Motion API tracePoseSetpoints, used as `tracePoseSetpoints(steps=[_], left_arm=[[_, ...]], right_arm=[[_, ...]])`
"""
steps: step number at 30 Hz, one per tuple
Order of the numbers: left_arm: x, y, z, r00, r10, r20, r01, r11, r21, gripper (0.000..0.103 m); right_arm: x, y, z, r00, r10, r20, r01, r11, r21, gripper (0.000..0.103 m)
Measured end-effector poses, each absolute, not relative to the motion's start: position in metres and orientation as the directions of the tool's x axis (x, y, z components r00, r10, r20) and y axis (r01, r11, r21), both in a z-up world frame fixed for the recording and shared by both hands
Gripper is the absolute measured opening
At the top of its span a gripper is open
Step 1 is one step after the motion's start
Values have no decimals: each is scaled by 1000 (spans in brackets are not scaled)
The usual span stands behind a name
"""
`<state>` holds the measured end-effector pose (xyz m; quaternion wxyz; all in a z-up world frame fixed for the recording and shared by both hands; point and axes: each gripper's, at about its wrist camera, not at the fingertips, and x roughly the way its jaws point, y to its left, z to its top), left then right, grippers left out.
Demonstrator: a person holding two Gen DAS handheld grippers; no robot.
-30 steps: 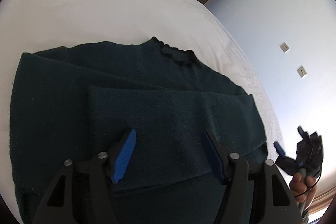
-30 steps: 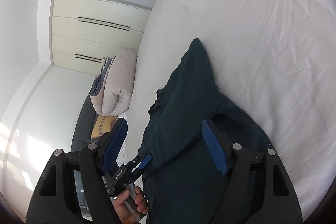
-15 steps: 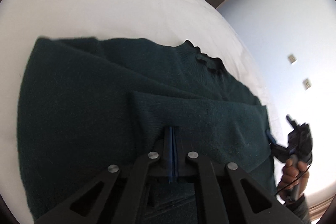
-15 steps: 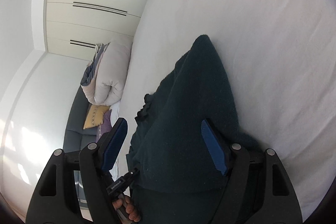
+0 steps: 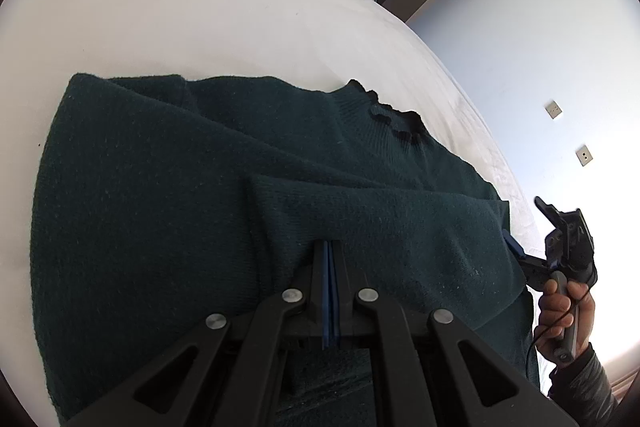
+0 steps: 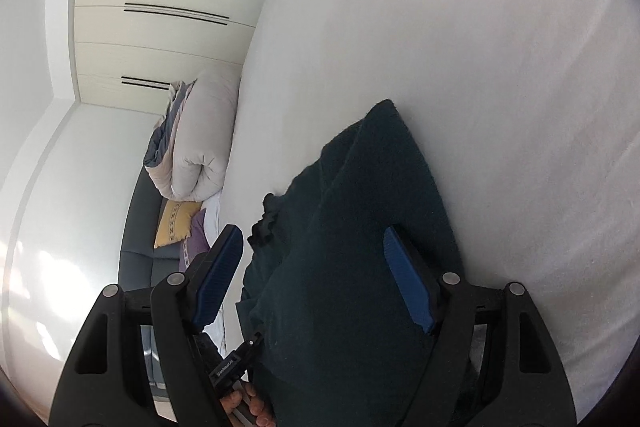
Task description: Fold small clothes
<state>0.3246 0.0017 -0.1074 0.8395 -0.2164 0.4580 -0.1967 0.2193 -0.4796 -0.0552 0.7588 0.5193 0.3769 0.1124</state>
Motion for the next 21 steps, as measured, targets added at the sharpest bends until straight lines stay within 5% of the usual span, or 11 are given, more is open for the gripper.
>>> tracePoseSetpoints(steps=[4,5,8,9,16,21], left_arm=[[314,6,-98,518,-530,-672,115,821,-559,5],[305,11,-92,528,-529,-664,106,817,-566,18],[264,31,-63,597,-487,-637,104,835,-541,88],[250,39,-56,628,-466,-623,95,841,-533,98],[137,102,-43,593,-500,-631,32,798,-602,97],[64,112,-75,466,-526,-711,-5,802,-597,85]], right_arm=[[187,-466,-42,688,545,-480,173,519,837,72],[173,-462,-37,676,532,-510,179,552,814,72],[124,-454,-20,669,510,-541,160,612,775,72],[100,-453,-12,676,505,-537,148,621,770,72],[-27,-454,12,670,418,-614,163,724,670,72],[-92,-463,13,640,423,-641,161,743,650,72]])
